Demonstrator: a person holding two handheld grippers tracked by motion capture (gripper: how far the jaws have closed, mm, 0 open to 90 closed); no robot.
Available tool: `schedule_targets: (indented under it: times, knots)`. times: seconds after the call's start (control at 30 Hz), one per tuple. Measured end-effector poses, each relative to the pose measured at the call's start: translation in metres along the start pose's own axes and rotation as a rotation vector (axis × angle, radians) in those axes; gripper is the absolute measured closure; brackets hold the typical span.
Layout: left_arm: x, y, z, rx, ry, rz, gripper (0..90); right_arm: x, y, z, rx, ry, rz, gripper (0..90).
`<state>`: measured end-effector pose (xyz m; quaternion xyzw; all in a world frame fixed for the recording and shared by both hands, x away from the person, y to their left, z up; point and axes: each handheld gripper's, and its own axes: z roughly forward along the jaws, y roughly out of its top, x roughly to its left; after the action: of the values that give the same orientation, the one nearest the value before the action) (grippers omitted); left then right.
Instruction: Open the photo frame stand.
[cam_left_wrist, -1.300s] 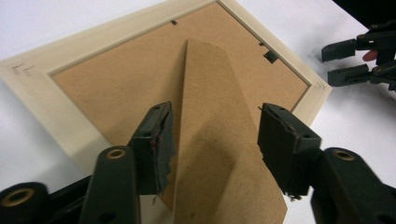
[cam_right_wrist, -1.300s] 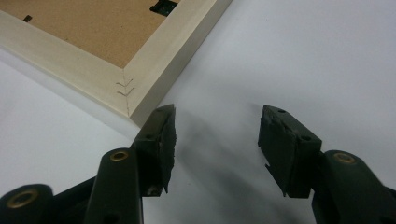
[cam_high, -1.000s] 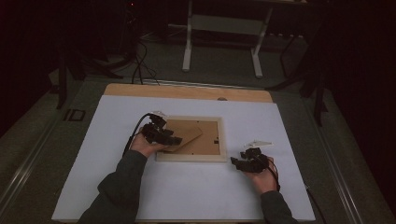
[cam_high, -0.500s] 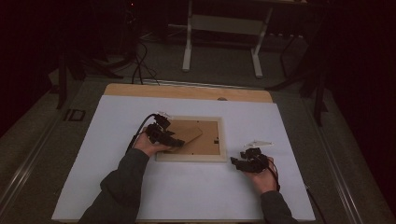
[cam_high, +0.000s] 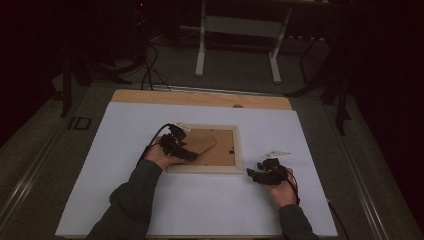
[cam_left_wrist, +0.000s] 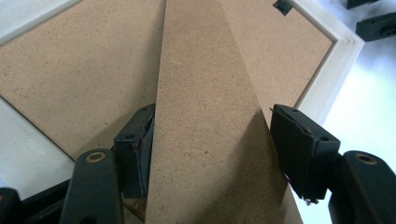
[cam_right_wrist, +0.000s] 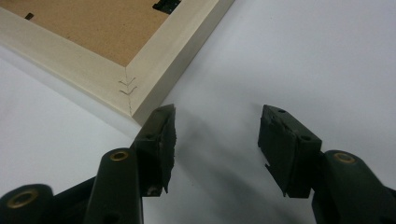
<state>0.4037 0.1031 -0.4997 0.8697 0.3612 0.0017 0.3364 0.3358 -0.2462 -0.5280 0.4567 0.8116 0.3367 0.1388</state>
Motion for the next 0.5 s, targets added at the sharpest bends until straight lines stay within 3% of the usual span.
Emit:
schedule_targets:
  times: [0.1,0.5]
  knots:
    - [-0.0037,0.0001,0.0006,0.004,0.032,0.028,36.7,0.0005,0.0007,0.0002,-0.003,0.002,0.001,45.6]
    - [-0.0082,0.0003,-0.0003,-0.006,0.064,0.056,36.8,-0.0043,0.0099,-0.0008,-0.036,0.048,0.036,46.1]
